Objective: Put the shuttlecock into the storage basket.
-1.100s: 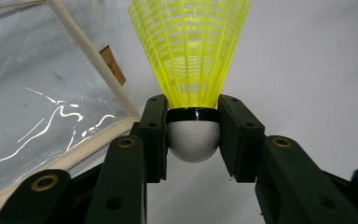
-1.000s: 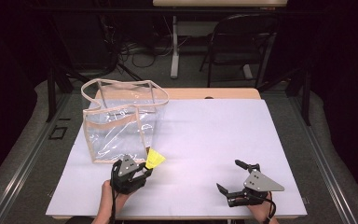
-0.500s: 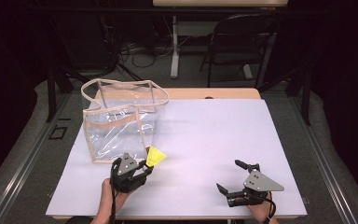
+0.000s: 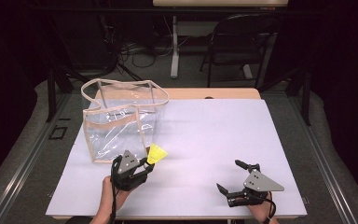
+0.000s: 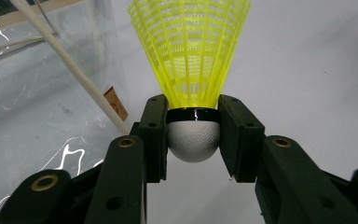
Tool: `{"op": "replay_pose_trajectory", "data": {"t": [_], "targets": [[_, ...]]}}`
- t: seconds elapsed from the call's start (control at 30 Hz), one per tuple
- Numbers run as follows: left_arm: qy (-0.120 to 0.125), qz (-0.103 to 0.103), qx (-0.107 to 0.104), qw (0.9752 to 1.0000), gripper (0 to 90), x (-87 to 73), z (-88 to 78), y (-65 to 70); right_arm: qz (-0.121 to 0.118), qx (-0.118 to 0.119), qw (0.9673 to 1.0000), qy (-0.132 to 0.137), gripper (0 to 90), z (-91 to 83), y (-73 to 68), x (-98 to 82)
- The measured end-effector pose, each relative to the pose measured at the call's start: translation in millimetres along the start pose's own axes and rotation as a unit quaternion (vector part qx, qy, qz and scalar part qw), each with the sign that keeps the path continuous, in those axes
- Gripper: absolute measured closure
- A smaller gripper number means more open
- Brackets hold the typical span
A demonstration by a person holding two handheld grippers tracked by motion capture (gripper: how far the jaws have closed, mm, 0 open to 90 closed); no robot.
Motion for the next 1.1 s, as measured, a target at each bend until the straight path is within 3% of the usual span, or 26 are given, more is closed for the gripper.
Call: {"op": "replay_pose_trajectory", "data": {"t": [1.1], "targets": [[0.021,0.005,0.001,0.9998,64.7,24.4,4.7,-11.5,-0.002,-0.002,1.0000,-0.001,0.0,-1.7,-0.6,0.4]]}}
Point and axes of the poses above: each handheld gripper's, and its own axes: z roughly forward along the jaws, x roughly out of its top, y roughly to its right, the point moved 9 cm from there along z, roughly forward along the jaws, and after that the axes turned 15 degrees about y, right-handed, at the moved point
